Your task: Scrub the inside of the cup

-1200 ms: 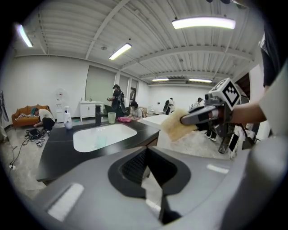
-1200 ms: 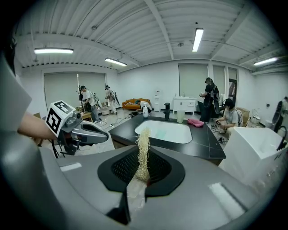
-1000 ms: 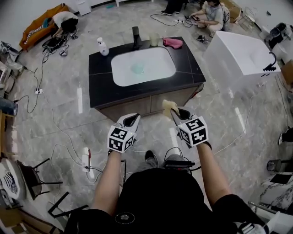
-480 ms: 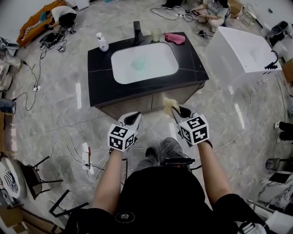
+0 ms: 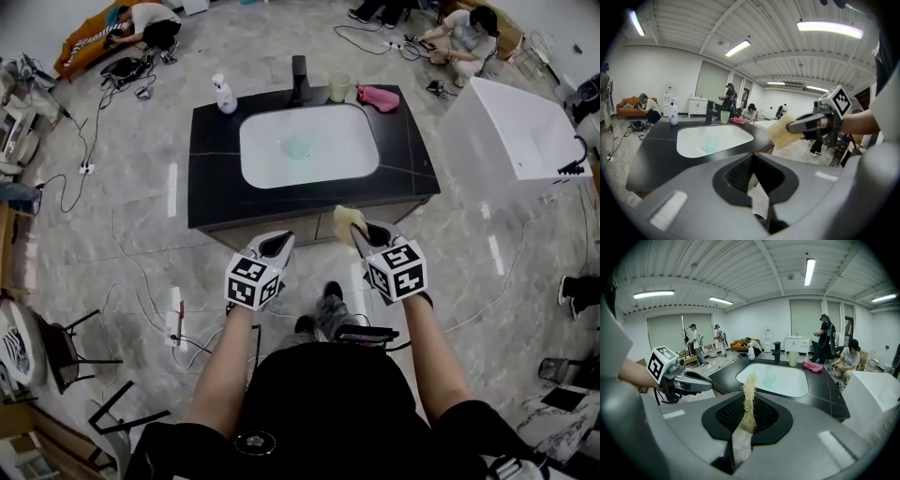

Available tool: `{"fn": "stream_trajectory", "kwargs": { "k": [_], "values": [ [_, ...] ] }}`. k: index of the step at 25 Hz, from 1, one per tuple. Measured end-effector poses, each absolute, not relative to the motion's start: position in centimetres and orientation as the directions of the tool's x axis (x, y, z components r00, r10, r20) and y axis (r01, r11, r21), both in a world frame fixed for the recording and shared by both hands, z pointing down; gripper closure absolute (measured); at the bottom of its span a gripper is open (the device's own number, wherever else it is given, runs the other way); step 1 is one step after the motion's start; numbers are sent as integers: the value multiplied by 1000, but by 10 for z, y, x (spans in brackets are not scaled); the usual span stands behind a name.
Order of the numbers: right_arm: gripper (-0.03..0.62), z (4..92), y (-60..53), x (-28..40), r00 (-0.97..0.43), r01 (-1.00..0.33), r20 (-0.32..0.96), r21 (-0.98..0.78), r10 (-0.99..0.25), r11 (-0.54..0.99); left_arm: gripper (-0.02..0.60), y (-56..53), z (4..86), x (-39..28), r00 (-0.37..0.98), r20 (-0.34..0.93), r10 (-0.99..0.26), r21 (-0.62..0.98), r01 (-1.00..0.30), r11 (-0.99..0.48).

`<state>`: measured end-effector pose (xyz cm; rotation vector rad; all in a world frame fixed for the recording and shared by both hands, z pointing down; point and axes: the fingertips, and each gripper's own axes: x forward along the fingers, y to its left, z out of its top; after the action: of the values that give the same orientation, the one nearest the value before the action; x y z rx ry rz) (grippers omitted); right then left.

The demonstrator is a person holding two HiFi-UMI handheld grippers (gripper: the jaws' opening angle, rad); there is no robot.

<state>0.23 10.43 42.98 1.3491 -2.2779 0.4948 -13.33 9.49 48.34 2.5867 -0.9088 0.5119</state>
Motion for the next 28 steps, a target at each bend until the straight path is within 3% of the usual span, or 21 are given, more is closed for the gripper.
{"fn": "stream_trajectory", "kwargs": {
  "k": [14,28],
  "values": [
    [551,448,10,44,-516,-832,543,-133,-663,539,581,14,482,-86,668,459,-586,201,-720,-664],
    [551,463,-31,48,-549,-808,563,-168,-618,565,581,-23,490,-87,629,481,-610,215,-760,-614]
  ]
}}
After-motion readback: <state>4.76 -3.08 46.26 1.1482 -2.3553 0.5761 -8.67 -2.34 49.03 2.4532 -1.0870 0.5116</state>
